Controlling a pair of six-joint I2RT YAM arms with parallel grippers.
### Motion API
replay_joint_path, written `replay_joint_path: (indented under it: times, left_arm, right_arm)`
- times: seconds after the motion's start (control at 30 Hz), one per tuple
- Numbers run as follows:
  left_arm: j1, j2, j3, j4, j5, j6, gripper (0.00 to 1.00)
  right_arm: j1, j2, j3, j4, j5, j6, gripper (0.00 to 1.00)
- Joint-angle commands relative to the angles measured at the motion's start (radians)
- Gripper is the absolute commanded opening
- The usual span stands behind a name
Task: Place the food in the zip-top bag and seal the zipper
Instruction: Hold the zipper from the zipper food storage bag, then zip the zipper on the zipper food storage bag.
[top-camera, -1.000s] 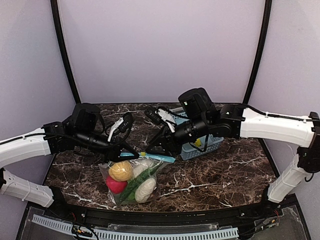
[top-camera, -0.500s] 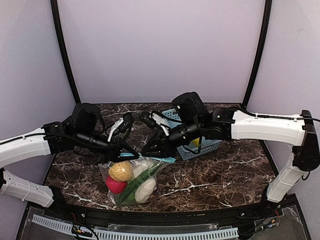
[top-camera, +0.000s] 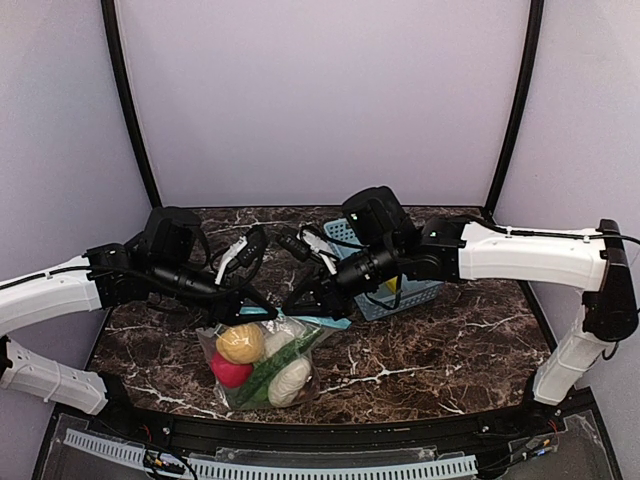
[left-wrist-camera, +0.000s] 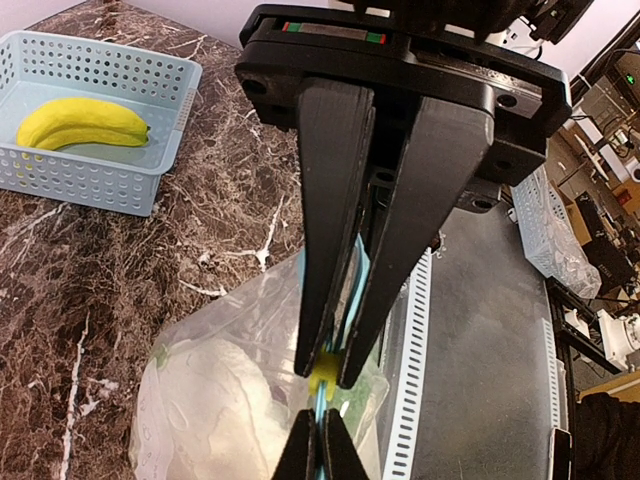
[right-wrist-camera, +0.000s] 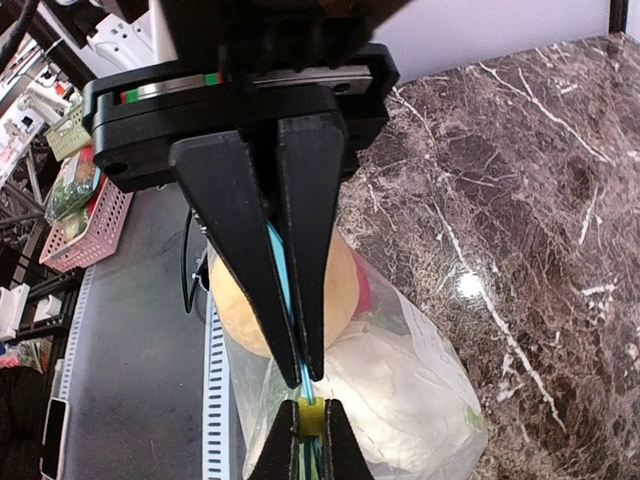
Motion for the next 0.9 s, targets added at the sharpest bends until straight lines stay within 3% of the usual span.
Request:
replay_joint_path:
  times: [0.0,0.87]
  left_arm:
    - [0.004,-0.030,0.031,0.021,0.008,-0.001,0.01]
    - [0.020,-0.073,0.036,-0.078,-0.067,0.045,0.01]
  right_arm:
    - [-0.002,0.013,0.023,0.016,-0.006,0.004,0.01]
    - [-0.043,-0.141,-0.069,-0.182,0.087,-0.039,0.00]
